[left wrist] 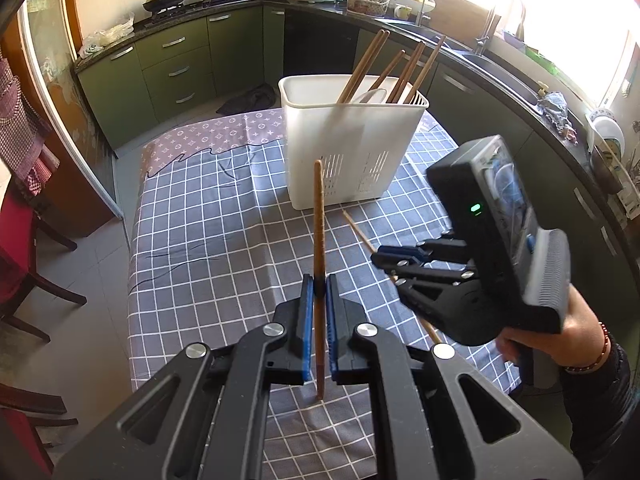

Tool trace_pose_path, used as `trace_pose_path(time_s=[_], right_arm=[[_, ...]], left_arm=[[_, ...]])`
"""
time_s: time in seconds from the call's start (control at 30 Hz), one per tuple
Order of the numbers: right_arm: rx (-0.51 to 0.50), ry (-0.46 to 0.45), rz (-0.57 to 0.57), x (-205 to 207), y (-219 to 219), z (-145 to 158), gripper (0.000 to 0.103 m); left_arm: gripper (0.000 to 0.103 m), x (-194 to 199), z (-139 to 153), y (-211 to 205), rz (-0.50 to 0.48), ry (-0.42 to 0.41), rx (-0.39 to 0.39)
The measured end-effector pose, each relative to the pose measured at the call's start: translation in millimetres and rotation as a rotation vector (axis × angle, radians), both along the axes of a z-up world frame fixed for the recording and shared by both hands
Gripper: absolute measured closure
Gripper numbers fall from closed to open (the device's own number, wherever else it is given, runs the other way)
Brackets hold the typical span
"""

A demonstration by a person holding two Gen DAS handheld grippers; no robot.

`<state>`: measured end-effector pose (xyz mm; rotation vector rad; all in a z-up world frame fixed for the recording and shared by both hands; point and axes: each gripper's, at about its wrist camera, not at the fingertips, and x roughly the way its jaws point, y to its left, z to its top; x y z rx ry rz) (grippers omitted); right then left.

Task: Organize utensils
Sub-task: 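Grasp a chopstick with the left tool while the right tool grasps the last chopstick, then carry both chopsticks upright toward the white holder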

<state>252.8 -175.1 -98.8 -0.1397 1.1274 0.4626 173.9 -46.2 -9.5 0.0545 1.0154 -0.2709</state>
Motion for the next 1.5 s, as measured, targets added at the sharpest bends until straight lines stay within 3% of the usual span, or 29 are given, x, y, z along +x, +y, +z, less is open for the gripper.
trace_pose_path(time_s=[0.23, 0.43, 0.63, 0.9, 1.5], right_arm=[[0.106, -0.255, -0.058, -42.5, -40.4, 79.9, 0.096], [0.122, -0.401, -0.097, -94.5, -69.9, 104.3, 0.096], [0.167, -0.449, -0.126, -132.0, -93.1, 111.1, 0.096], [0.185, -0.463, -0.126, -150.6, -102.3, 113.2, 0.096], [0.192, -0.452, -0.110, -146.2, -100.2, 106.1, 0.096]], left_arm=[[0.097, -2.5, 0.9, 0.4, 0.001, -0.017, 0.012], [0.097, -8.6, 2.4, 4.5, 0.006, -0.030, 0.004], [0.097, -21.9, 5.2, 3.9, -0.007, -0.064, 0.006], [0.097, -36.4, 11.2, 2.5, -0.023, -0.106, 0.002], [0.097, -37.0, 15.9, 0.3, -0.029, -0.129, 0.018]])
